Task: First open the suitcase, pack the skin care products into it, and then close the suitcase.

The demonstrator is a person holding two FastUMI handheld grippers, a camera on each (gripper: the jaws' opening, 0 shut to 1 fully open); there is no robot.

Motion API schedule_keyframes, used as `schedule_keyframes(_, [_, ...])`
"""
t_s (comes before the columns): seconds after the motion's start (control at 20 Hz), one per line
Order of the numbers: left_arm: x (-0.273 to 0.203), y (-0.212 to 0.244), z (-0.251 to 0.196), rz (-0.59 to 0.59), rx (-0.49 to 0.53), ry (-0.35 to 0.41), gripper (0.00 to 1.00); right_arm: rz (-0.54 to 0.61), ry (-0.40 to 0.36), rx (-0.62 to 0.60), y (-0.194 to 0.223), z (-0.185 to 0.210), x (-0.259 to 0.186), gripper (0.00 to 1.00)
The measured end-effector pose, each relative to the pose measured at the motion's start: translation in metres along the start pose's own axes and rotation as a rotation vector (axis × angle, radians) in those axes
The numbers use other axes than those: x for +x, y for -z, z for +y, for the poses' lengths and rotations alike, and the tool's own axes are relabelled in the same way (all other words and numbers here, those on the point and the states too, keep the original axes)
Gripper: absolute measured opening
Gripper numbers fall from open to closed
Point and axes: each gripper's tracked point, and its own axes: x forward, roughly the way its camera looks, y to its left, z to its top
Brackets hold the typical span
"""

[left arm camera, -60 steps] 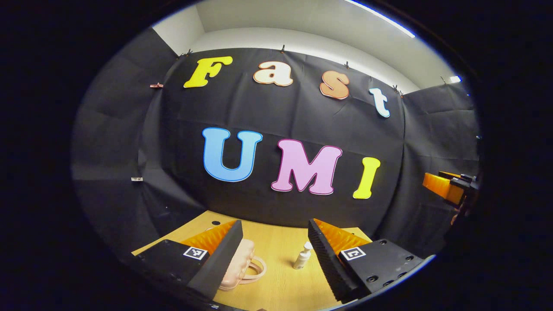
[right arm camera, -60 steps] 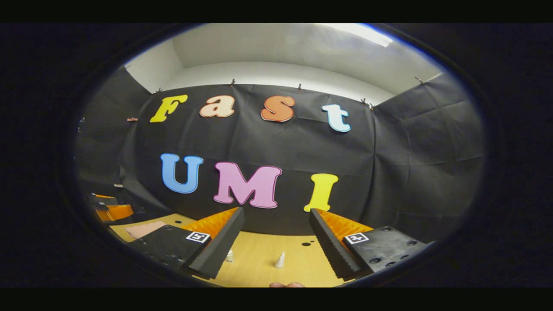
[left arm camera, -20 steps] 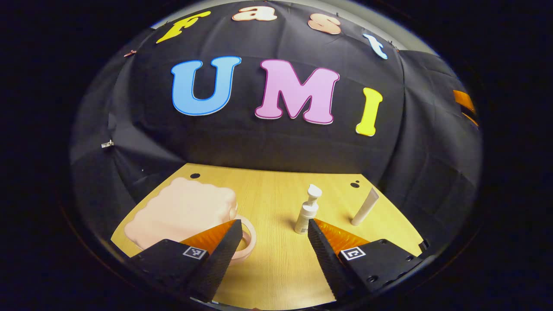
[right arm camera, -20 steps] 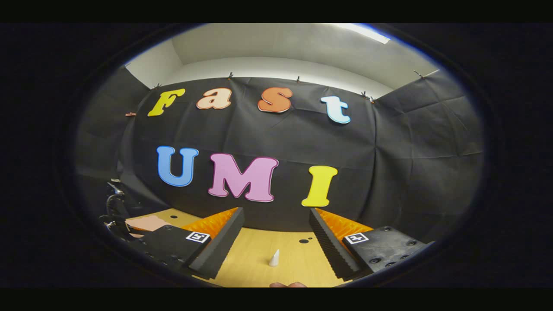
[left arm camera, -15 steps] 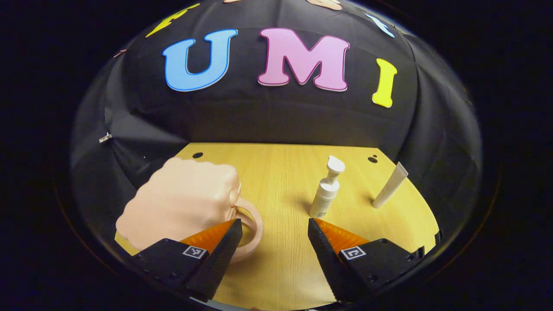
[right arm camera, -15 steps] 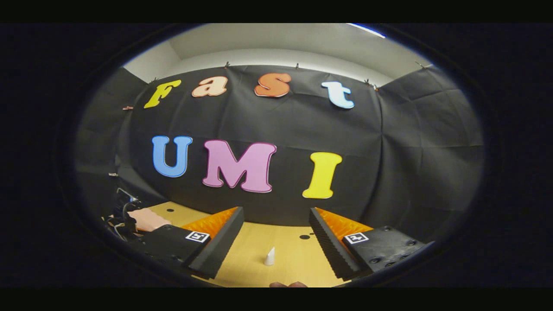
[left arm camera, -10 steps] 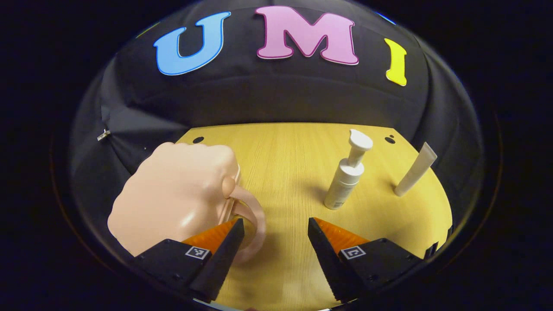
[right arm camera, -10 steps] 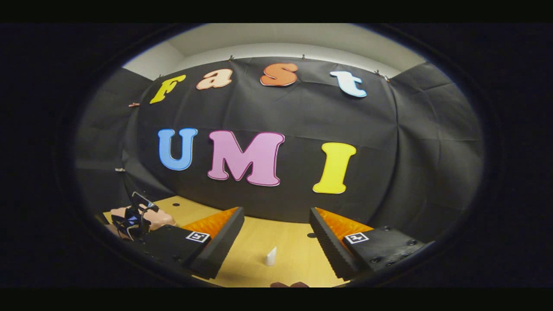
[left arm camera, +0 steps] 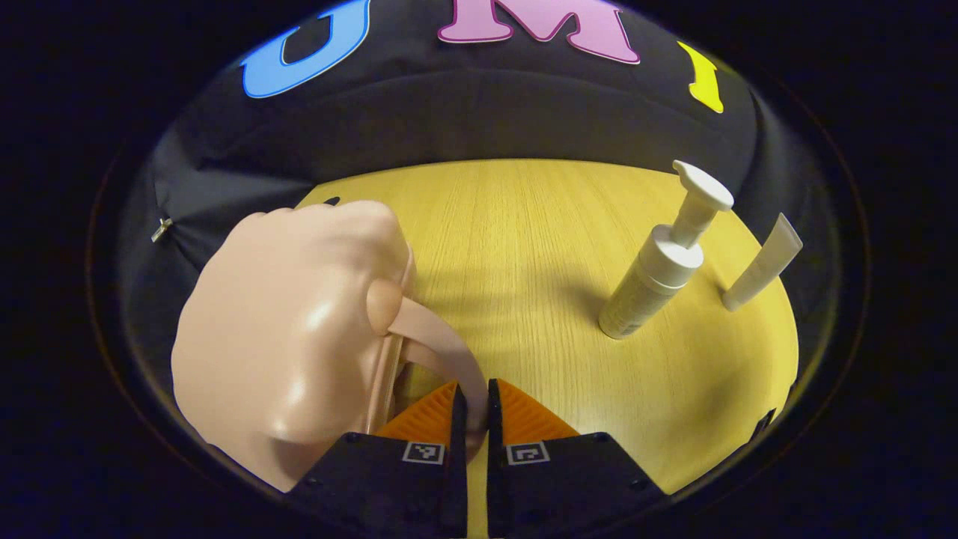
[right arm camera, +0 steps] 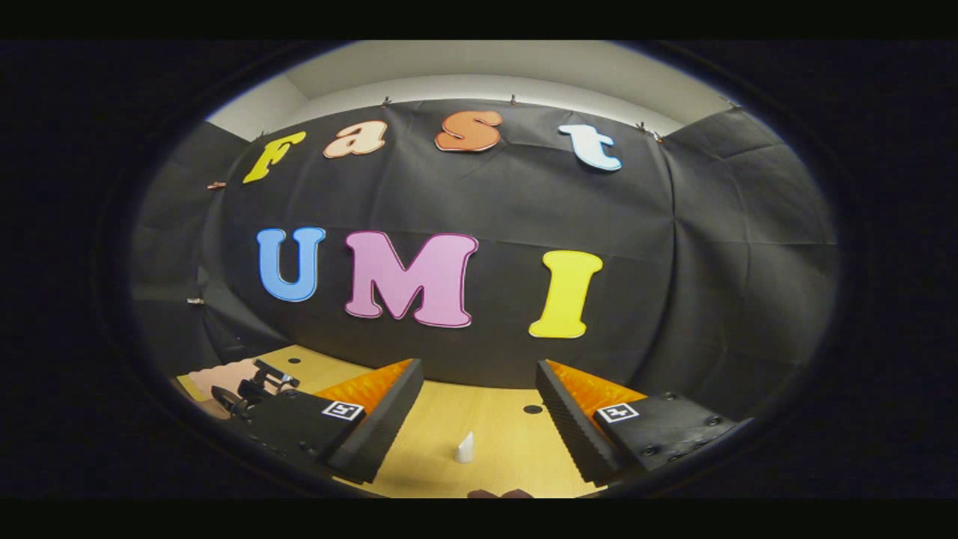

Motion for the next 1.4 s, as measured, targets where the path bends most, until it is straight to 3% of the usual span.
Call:
schedule_keyframes(0.2, [-0.029,-0.015,0.003,0.030,0.024,0.072,0.11,-0.031,0.009,-0.033,-0.017,0.019,0.000,0.97])
schedule_keyframes(0.35, [-0.076,-0.041,0.014,-0.017,0.001,0.130,0.08,-0.050,-0.004,-0.037,-0.024,0.040,0.000,0.96])
schedule_keyframes(0.5, [-0.127,-0.074,0.045,-0.093,0.030,0.141,0.08,-0.044,-0.026,-0.058,-0.024,0.055,0.005,0.97])
schedule_keyframes(0.75, [-0.194,-0.127,0.112,-0.184,-0.095,0.199,0.08,-0.055,-0.039,-0.034,-0.029,0.070,0.005,0.96])
schedule_keyframes(1.1, [-0.205,-0.172,0.261,-0.240,-0.173,0.122,0.07,-0.049,-0.015,-0.033,-0.029,0.082,0.005,0.97])
schedule_keyframes(1.25, [-0.189,-0.176,0.315,-0.229,-0.209,0.103,0.08,-0.043,0.010,-0.047,-0.033,0.085,0.006,0.97])
schedule_keyframes(1.4, [-0.166,-0.167,0.379,-0.198,-0.214,0.030,0.07,-0.042,0.046,-0.053,-0.037,0.091,0.005,0.97])
